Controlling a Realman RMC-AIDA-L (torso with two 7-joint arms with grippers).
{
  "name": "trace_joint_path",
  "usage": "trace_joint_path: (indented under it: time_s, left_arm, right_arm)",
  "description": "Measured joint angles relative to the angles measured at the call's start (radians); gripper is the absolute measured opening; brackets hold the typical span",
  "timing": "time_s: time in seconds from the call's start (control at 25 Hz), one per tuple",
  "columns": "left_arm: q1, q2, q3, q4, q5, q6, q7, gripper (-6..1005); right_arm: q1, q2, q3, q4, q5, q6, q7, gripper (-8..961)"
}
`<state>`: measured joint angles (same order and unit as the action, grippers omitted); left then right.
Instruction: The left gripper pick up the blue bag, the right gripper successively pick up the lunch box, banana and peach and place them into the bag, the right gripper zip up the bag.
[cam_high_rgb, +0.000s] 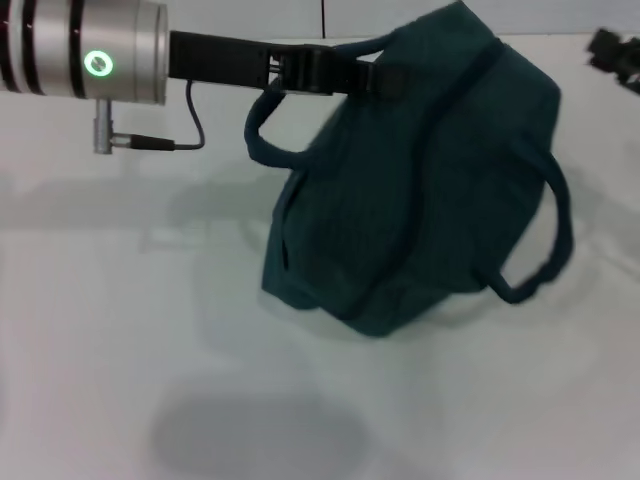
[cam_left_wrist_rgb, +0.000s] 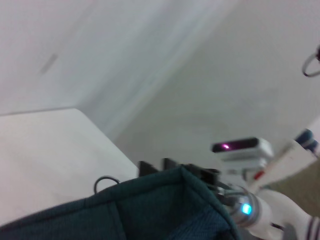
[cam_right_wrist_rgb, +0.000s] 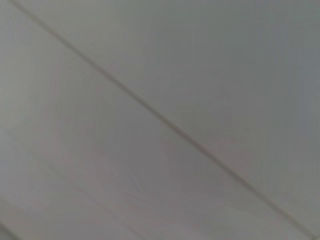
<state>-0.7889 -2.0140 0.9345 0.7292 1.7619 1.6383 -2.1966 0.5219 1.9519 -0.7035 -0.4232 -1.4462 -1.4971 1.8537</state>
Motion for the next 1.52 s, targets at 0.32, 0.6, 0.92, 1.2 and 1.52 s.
trace_joint_path:
  time_s: [0.32, 0.6, 0.92, 1.2, 1.52]
  left_arm:
    - [0.0, -0.028, 0.002, -0.076, 0.008, -0.166, 0.046, 111]
    - [0.005, -0.045, 0.001, -0.121, 0.008, -0.273, 0.092, 116]
    - [0.045, -0.047, 0.0, -0.113, -0.057, -0.281, 0.095, 211]
    - [0.077, -0.026, 0.0, -0.09, -0.186, -0.208, 0.096, 533]
    - [0.143, -0.002, -0.001, 0.002, -0.344, -0.013, 0.19, 838]
  right_arm:
    - [-0.056, -0.024, 0.083, -0.003, 0.0, -0.027, -0.019, 525]
    - [-0.063, -0.025, 0.091, -0.003, -0.002, -0.066, -0.029, 673]
    - [-0.062, -0.025, 0.091, -0.003, -0.003, -0.097, -0.044, 683]
    - [-0.049, -0.028, 0.079, -0.027, -0.012, -0.153, -0.088, 708]
    - [-0.03, -0.018, 0.06, -0.078, -0.015, -0.324, -0.28, 834]
